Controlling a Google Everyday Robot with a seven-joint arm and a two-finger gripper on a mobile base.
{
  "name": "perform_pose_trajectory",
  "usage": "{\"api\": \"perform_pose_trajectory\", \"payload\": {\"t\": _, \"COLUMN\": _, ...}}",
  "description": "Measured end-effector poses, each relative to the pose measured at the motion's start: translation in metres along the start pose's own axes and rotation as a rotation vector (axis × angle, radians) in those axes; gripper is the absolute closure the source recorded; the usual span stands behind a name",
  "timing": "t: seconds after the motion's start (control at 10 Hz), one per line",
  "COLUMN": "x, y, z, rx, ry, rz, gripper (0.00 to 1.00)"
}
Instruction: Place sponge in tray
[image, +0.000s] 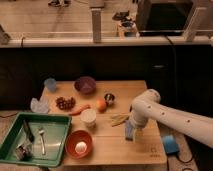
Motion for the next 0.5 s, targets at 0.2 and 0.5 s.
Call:
{"api": "perform_pose_trajectory", "payload": {"t": 0.2, "x": 0.003, "y": 0.003, "z": 0.014, "rx": -0.013, "ry": -0.027, "rz": 0.004, "gripper": 0.20}}
{"api": "perform_pose_trajectory", "payload": {"t": 0.5, "x": 0.004, "y": 0.000, "z": 0.024, "rx": 0.020, "ry": -0.066, "rz": 0.005, "gripper": 0.20}}
